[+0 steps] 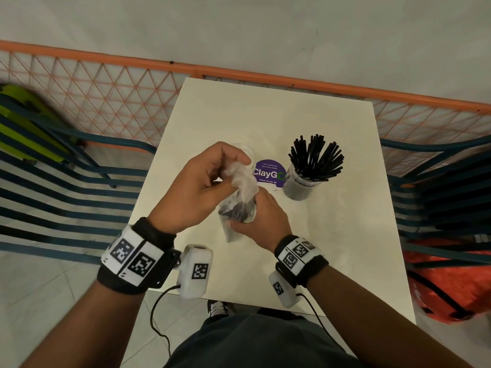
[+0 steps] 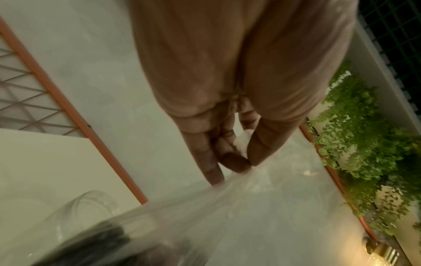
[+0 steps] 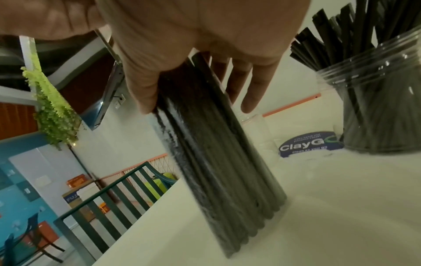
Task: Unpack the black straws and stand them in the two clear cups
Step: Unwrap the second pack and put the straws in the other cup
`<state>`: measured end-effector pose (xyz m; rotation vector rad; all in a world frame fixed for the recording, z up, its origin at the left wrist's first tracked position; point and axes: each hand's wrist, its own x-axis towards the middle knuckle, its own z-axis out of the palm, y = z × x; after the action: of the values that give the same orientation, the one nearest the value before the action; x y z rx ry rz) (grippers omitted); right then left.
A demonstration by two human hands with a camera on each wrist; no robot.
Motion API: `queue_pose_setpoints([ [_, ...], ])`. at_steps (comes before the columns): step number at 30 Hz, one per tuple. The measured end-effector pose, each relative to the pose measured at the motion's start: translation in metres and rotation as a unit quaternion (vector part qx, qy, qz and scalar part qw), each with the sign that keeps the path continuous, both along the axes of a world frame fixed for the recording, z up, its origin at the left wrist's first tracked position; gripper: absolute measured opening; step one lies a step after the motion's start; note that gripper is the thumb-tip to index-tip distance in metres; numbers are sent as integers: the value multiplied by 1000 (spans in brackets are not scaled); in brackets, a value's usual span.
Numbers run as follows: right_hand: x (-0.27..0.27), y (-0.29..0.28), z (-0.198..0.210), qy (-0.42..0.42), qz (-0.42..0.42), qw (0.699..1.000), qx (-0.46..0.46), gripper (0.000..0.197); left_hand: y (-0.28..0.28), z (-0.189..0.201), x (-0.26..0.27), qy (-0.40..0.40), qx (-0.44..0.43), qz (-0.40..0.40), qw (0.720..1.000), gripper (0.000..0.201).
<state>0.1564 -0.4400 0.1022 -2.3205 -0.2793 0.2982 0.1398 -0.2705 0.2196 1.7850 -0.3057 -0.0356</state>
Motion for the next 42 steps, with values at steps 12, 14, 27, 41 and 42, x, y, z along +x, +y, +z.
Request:
queue_pose_setpoints([
  [12,6,9,-30,90,-7,995,38,68,13,-60,-11,68,-64,110,989,96],
  [14,8,8,-30,95,-11,994,52,69,15,-90,-14,138,-36,106,984,127],
  [27,8,1,-45,141,76,986,-38,73,-9,-184,-42,154,95,132,974,51],
  [41,8,-9,-66,105,121,981,-110,99,-8,-179,-41,139,114,127,975,63],
  [42,8,-11,-67,104,112,984,-89,99,-8,-180,-40,134,119,126,976,63],
])
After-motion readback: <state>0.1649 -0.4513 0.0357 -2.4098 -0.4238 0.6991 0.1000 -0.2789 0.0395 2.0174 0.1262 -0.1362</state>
